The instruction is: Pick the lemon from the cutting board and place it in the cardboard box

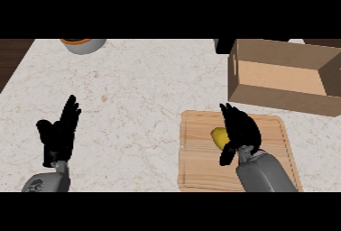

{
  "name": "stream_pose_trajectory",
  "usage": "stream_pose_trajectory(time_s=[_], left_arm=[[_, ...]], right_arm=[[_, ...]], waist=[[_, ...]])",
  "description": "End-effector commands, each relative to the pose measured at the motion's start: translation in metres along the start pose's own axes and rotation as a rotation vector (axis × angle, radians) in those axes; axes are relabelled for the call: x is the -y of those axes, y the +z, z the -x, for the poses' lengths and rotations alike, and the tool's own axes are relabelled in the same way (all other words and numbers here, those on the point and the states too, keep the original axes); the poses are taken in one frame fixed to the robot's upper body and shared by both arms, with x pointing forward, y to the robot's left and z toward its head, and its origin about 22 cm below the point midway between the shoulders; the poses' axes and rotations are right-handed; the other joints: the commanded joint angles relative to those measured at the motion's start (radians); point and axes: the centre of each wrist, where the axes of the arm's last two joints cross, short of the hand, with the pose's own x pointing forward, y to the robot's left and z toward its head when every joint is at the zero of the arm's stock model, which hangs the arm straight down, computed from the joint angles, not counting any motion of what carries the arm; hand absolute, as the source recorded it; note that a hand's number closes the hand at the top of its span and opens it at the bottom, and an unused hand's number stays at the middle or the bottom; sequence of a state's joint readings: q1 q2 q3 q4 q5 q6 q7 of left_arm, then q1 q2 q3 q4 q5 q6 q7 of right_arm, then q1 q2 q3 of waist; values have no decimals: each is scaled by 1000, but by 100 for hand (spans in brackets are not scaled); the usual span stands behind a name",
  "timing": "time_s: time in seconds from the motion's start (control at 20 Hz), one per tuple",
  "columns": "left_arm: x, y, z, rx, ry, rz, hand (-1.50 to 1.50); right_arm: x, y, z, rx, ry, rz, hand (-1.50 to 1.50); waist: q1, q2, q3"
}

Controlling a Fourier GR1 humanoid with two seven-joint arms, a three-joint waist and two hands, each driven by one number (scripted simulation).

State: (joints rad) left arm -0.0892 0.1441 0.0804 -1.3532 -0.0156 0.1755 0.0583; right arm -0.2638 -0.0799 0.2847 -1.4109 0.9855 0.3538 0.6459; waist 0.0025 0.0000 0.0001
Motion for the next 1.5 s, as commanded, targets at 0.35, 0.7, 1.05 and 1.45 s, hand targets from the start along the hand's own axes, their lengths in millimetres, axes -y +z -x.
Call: stream_pose_trajectory(time_s=[0.35,0.7,1.05,1.45], left_arm=[[-8,-13,2,-16,-4,3,0],[-10,2,4,-7,-15,-11,0],[-4,9,19,-15,4,-29,0],[2,5,-1,-20,4,-22,0]], right_arm=[[-12,-11,-7,159,7,79,150],[-13,-11,-11,151,38,144,150],[-26,26,54,392,158,61,150],[-3,103,100,600,215,181,150]], waist=[[-2,1,0],[-1,0,0],[-19,-5,0],[-20,-6,0]])
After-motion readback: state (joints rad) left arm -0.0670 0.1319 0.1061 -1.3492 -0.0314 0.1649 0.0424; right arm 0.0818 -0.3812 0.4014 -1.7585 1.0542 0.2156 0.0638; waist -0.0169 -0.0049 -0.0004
